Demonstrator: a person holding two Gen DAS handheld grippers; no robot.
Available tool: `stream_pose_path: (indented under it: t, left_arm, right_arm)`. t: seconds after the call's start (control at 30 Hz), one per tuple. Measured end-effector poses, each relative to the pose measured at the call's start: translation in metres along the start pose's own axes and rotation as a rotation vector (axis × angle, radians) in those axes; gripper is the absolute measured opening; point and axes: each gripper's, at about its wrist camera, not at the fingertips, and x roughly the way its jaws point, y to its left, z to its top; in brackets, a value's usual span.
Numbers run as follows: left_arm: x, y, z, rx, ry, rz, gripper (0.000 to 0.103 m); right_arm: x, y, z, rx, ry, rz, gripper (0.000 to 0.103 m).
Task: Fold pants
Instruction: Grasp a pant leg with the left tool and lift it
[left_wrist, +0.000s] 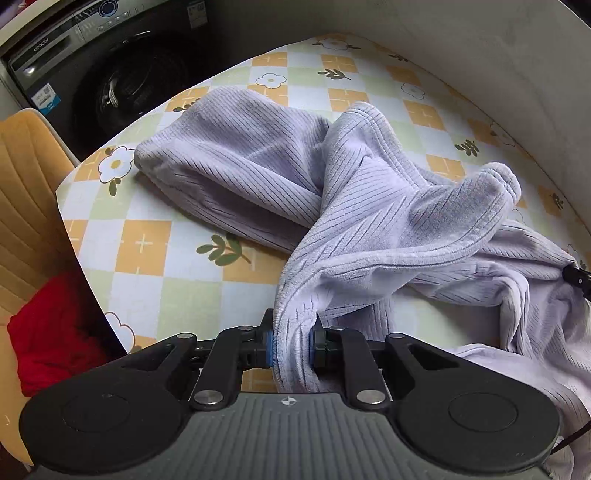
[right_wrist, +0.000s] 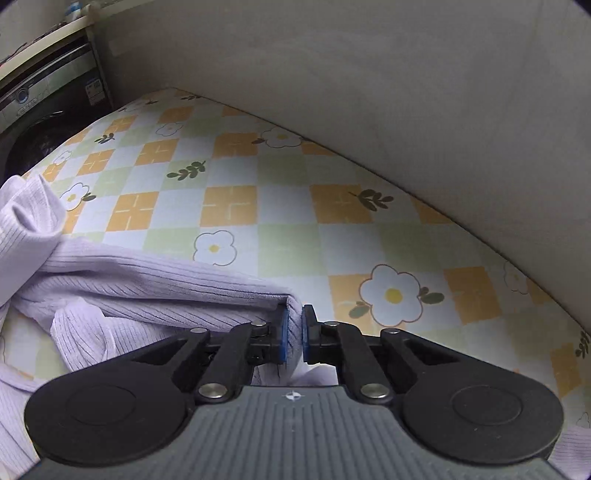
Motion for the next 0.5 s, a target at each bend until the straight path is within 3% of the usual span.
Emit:
stream_pose_path:
  t: [0.23, 0.4, 0.5]
  left_arm:
    - [0.008, -0.004, -0.01, 0.016, 0.054, 0.017, 0.017]
    - [0.018, 0.002, -0.012, -0.022, 0.13, 0.028, 0.02]
    - [0.019, 0.002, -0.009, -0.023, 0.149, 0.057, 0.031]
  right_arm:
    - [-0.016, -0.083, -0.014, 0.302, -0.047, -0.246, 0.007]
    - [-0.035, -0.104, -0.036, 0.352, -0.076, -0.249, 0.011]
    - [-0.051, -0.102, -0.047, 0.343, -0.101, -0.234, 0.029]
